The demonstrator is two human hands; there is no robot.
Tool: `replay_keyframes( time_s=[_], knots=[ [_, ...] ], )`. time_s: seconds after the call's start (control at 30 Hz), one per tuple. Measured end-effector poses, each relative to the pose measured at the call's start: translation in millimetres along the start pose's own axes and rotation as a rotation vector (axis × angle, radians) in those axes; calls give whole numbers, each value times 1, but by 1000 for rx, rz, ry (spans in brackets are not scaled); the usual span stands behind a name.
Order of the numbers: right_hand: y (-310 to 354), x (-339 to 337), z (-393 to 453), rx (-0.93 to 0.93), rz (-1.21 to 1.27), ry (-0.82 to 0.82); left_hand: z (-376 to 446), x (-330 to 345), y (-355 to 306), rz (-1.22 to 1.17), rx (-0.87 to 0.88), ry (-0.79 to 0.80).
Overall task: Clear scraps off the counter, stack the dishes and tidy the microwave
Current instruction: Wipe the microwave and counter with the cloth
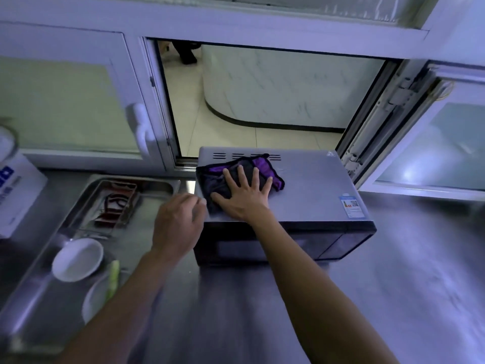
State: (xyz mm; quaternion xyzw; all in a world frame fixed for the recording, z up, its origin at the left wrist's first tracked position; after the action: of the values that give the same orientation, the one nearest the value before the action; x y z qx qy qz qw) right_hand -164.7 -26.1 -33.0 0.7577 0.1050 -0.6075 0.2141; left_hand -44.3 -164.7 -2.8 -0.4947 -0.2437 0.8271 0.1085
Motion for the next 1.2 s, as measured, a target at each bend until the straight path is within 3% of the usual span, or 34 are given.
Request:
replay_keyframes(
  time_s=[0.23, 0.47, 0.63, 0.9, 1.2],
  knots=[
    [-2, 10, -48, 5, -28, -34, -9, -1, -6, -45, 0, 38],
    [-94, -1, -102, 193, 16, -92, -26, 27, -72, -15, 154, 223],
    [-148, -7, -129, 254, 69, -119, -44, 51, -116, 13, 205, 265],
    [-189, 1, -172, 278, 61, -365, -75, 60, -158, -24, 241, 279],
    [-156, 40, -176, 315, 372, -638, -95, 47, -136, 145, 192, 313]
  ],
)
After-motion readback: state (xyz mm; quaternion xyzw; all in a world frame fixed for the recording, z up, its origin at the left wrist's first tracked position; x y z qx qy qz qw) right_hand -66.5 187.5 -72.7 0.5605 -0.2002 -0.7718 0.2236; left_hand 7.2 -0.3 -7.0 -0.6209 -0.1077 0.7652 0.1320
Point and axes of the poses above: each hand's wrist, its own z-axis towards the middle knuckle, its own x-axis out of the palm, y = z × x, the point moved 4 cm from there along z, towards the middle knuckle, and after that the axes turned 3 degrees about -x, right-handed, at the moved point
